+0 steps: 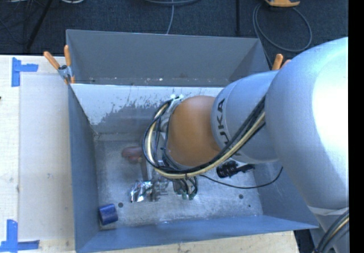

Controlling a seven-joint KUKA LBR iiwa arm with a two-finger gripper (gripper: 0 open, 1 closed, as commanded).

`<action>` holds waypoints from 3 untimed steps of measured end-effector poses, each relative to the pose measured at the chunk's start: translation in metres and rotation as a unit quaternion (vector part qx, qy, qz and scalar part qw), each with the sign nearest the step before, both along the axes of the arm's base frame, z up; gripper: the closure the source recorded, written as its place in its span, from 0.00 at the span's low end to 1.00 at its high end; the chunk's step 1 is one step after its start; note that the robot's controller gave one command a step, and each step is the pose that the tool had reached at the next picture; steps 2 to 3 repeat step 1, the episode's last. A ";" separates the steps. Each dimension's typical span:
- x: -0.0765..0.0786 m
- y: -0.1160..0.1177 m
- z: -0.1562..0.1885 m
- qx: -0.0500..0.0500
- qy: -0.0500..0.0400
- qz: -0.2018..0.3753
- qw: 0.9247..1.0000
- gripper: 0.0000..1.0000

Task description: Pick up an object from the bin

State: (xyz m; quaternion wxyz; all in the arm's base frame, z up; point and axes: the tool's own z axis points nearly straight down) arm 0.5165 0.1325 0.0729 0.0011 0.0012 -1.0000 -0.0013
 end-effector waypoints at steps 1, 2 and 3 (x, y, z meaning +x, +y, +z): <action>0.012 0.109 0.165 0.002 -0.005 -0.019 1.000 1.00; 0.012 0.109 0.165 0.002 -0.005 -0.019 1.000 1.00; 0.012 0.109 0.165 0.002 -0.005 -0.019 1.000 1.00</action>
Offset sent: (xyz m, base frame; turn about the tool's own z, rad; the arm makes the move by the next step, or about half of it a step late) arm 0.0107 0.1054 0.1610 0.0430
